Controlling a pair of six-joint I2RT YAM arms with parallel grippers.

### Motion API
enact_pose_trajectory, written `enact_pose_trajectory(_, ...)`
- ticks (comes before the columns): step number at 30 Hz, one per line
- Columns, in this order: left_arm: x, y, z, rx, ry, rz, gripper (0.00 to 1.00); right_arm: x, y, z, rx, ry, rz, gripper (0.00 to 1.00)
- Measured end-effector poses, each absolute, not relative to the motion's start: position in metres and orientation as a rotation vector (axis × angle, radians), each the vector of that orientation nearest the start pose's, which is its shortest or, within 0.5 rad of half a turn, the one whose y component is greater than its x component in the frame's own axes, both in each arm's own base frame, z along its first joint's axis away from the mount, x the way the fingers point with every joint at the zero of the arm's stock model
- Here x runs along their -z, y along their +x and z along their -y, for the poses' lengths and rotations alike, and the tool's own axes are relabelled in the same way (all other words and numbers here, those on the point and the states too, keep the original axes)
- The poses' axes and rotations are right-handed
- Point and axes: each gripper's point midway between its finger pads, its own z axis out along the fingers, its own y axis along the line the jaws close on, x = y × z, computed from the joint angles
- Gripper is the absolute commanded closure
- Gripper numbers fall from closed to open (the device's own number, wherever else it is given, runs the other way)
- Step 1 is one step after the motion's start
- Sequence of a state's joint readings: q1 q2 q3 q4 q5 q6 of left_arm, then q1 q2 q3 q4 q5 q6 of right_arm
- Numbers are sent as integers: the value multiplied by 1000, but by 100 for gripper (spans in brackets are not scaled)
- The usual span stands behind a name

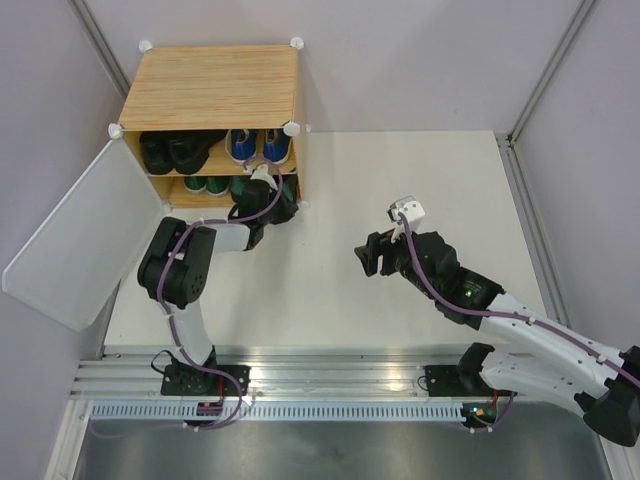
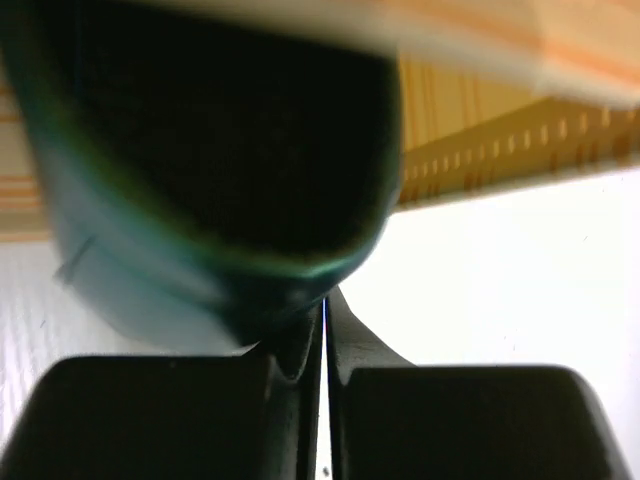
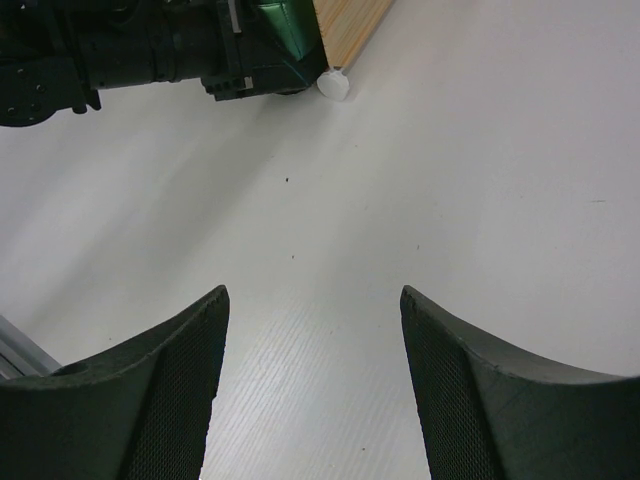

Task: Place and organize the shoes in the shoe cabinet
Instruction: Adjust the shoe in the shoe cabinet.

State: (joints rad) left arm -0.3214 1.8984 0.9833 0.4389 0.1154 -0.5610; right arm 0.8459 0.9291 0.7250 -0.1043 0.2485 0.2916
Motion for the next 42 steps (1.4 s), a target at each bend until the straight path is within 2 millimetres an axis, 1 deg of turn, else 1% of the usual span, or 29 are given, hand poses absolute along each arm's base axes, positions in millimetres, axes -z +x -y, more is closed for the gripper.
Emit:
enact_pose_trajectory(2,-60,456,193,650,-186,-2092,98,-222,247,-232,-549,-352,-1872,27)
enact_pose_trajectory(5,-57,433,171,616,-226,-2087,98,-221,246,-233,-555,-358,-1873,29)
enact_pose_trajectory(6,-57,423,164,610,-241,-2089,98,-221,246,-233,-557,-359,-1873,33)
enact_pose_trajectory(8,-64,406,156,617,-263,-2082,98,-221,246,-234,-562,-368,-1871,37)
enact_pose_trajectory(9,-71,398,155,633,-268,-2071,98,-222,245,-235,-567,-374,-1869,44)
enact_pose_trajectory(11,-95,386,157,682,-265,-2031,96,-221,247,-239,-572,-388,-1863,52)
enact_pose_trajectory(12,-109,381,159,706,-263,-2009,96,-221,248,-241,-576,-392,-1862,63)
enact_pose_trajectory(13,-126,376,161,737,-252,-1982,93,-218,250,-244,-574,-402,-1862,67)
enact_pose_trajectory(14,-144,372,162,755,-242,-1954,92,-216,252,-249,-579,-410,-1861,71)
enact_pose_trajectory(15,-163,367,162,773,-231,-1926,92,-211,256,-254,-579,-417,-1864,78)
enact_pose_trajectory(17,-201,358,161,792,-211,-1874,91,-198,262,-266,-576,-445,-1878,83)
enact_pose_trajectory(18,-224,353,159,799,-200,-1839,89,-187,265,-274,-571,-468,-1893,88)
enact_pose_trajectory(20,-263,339,155,798,-175,-1786,83,-163,271,-290,-559,-528,-1923,95)
enact_pose_trajectory(21,-281,332,151,791,-161,-1758,78,-152,274,-299,-556,-556,-1937,99)
enact_pose_trajectory(22,-300,323,147,780,-147,-1729,71,-139,278,-309,-556,-591,-1954,99)
enact_pose_trajectory(23,-317,315,142,761,-134,-1700,55,-130,282,-321,-563,-625,-1963,99)
enact_pose_trajectory(24,-328,308,138,744,-120,-1682,35,-121,287,-332,-568,-659,-1973,99)
enact_pose_trajectory(25,-340,301,133,720,-104,-1662,1,-114,291,-344,-580,-693,-1978,99)
enact_pose_trajectory(26,-348,293,127,693,-93,-1655,0,-111,296,-356,-597,-725,-1974,99)
enact_pose_trajectory(28,-355,283,120,654,-80,-1654,0,-108,303,-378,-628,-783,-1962,99)
enact_pose_trajectory(30,-356,275,113,605,-60,-1672,0,-112,312,-399,-654,-834,-1926,99)
enact_pose_trajectory(32,-349,271,105,540,-38,-1707,0,-116,318,-413,-638,-890,-1878,99)
enact_pose_trajectory(35,-333,267,90,428,-32,-1761,0,-114,326,-426,-487,-1003,-1783,99)
enact_pose_trajectory(37,-326,265,76,344,-53,-1771,0,-105,330,-433,-362,-1070,-1722,99)
enact_pose_trajectory(39,-318,258,61,267,-80,-1757,0,-87,332,-438,-233,-1145,-1670,99)
enact_pose_trajectory(42,-310,245,42,194,-115,-1718,0,-58,337,-436,-31,-1255,-1592,99)
